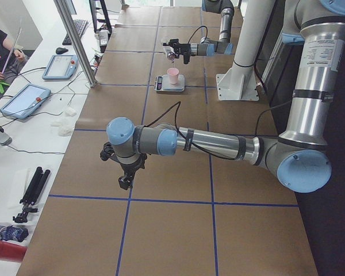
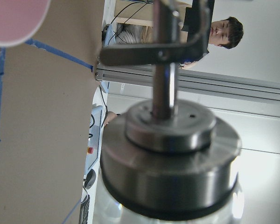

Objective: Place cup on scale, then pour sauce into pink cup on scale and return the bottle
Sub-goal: 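Tilt the bottle spout down into the pink cup with the right gripper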

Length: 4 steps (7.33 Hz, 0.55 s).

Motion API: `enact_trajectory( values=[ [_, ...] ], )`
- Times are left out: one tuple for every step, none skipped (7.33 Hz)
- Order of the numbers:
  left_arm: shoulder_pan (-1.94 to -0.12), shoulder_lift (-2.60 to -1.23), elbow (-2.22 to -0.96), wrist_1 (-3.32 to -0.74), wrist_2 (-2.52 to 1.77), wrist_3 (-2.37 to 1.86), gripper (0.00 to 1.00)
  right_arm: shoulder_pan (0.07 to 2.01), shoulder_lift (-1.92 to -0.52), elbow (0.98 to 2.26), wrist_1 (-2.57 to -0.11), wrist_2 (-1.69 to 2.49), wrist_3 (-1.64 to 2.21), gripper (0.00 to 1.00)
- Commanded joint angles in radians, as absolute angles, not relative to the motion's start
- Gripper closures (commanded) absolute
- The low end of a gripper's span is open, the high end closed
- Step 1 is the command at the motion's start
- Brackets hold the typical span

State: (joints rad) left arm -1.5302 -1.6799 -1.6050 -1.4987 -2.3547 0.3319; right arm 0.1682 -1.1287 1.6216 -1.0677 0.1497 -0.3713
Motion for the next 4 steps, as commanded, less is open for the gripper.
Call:
enact_trajectory(
  values=[
    [-1.531,-1.683,-1.605,-1.499,-2.355,0.331,0.0,0.166,-1.132,1.621,-1.068,0.15,-0.368,1.0],
    [-1.531,-1.683,-1.605,-1.499,-2.355,0.331,0.0,0.166,-1.132,1.621,-1.066,0.152,-0.367,1.0],
    [-1.531,-1.683,-1.605,-1.499,-2.355,0.331,0.0,0.164,-1.138,1.62,-1.068,0.152,-0.367,1.0],
    [-1.531,-1.683,-1.606,-1.499,-2.355,0.331,0.0,0.164,-1.138,1.621,-1.066,0.153,-0.367,1.0]
  ],
)
